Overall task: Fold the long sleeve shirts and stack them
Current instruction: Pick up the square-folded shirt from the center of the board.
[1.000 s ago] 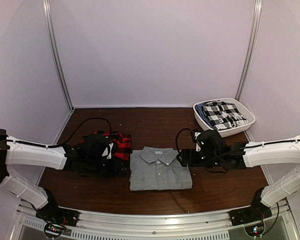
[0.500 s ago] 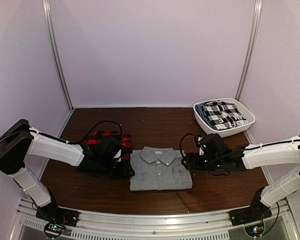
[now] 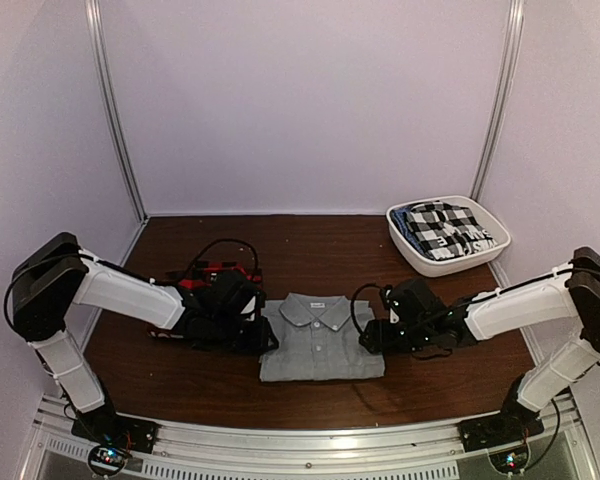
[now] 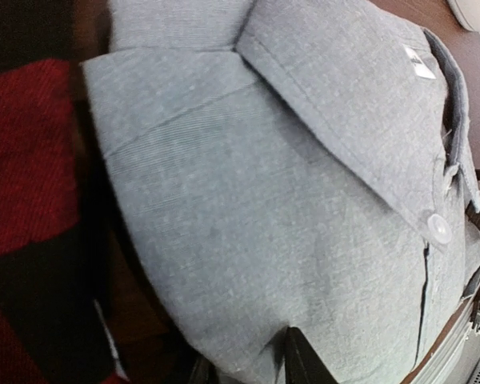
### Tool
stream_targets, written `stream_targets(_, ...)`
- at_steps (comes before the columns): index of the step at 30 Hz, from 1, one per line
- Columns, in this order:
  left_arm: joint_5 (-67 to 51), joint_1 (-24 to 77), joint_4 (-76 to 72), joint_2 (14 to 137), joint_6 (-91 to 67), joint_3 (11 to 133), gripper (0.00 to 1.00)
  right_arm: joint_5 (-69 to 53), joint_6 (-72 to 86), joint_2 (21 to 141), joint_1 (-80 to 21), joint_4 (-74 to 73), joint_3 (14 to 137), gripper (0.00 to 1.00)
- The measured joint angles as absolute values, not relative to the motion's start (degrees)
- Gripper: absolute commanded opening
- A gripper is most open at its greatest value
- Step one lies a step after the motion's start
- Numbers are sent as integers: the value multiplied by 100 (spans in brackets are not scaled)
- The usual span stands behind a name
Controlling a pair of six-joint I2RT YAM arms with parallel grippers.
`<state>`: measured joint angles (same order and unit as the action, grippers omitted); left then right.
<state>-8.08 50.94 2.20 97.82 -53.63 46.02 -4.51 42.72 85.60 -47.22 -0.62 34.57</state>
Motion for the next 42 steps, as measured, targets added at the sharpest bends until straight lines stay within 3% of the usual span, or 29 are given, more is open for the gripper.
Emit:
stream_targets(7, -860, 5133, 161, 9911, -5288, 4689, 9, -639, 4386, 8788, -4720, 355, 3483, 51)
stream_targets(12, -923, 5137, 237, 9946, -5212, 4823, 0, -836, 4525, 9032, -4722, 545, 3610, 26)
stream_targets(17, -954, 5137, 401, 9959, -5107, 5002, 0, -939, 4709, 9185, -4720, 554, 3715, 1)
stream_targets(29, -902, 5137, 1011, 9852, -4737, 5717, 0, -725, 4775, 8871, -4786, -242, 4307, 0)
stream_targets(42, -593, 4783, 1857, 8726, -4416, 5924, 0, -443, 4674, 8744, -5168, -644, 5577, 0)
